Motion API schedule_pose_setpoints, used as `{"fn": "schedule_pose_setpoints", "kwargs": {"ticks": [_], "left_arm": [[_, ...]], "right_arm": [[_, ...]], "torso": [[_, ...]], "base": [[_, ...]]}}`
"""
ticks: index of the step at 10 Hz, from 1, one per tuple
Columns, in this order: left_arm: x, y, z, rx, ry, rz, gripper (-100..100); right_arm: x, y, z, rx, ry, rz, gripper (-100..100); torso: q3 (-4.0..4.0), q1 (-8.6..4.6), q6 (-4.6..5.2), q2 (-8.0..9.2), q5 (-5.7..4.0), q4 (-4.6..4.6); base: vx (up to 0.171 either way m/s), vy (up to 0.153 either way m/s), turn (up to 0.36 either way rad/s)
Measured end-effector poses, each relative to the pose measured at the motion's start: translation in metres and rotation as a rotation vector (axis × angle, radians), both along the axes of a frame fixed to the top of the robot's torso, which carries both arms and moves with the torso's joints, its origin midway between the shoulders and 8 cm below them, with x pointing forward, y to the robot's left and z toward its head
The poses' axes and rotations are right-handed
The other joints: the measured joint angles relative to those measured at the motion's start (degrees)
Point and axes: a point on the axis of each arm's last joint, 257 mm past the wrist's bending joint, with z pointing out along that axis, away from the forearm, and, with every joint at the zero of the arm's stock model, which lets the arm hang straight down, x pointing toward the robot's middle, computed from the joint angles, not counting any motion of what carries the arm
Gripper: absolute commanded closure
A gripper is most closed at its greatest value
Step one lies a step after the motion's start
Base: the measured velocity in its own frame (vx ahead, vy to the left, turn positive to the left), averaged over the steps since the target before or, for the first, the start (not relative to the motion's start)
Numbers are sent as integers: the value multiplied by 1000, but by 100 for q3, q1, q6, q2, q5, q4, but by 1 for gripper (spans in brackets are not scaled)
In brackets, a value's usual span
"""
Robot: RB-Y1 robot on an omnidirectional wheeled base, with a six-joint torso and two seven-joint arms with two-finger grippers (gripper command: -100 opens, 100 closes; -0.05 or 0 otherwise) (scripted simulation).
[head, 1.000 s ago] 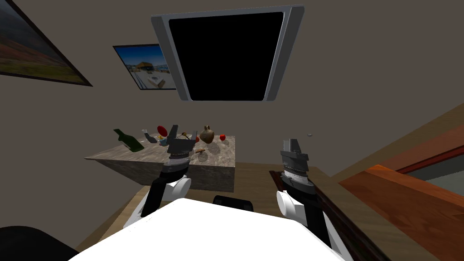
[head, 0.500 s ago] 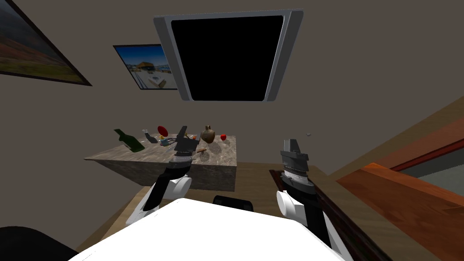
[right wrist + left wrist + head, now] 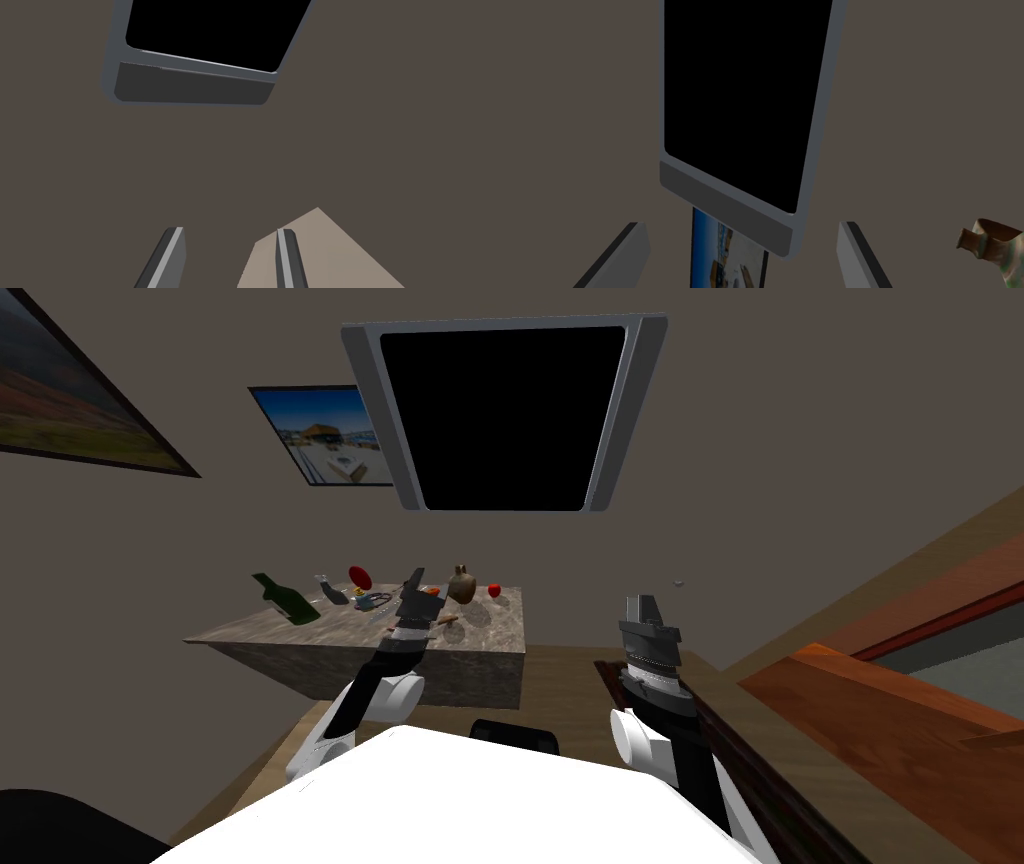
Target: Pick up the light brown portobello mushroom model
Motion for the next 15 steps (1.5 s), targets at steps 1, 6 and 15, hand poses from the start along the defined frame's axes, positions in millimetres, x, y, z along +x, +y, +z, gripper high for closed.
{"fn": "schedule_pose_setpoints", "kwargs": {"ticks": [1, 6, 15], "left_arm": [[4, 0, -2, -3, 20, -1, -100], [27, 0, -25, -23, 137, -8, -100], [60, 4, -79, -66, 368, -10, -100]], "right_arm": [[0, 0, 0, 0, 0, 0, 0], [0, 0, 0, 0, 0, 0, 0], [0, 0, 0, 0, 0, 0, 0]], "torso": [[0, -3, 0, -1, 0, 0], [0, 0, 0, 0, 0, 0], [-2, -3, -1, -3, 0, 0]], "base": [[-13, 38, -24], [-21, 44, -22], [-19, 44, -27]]}}
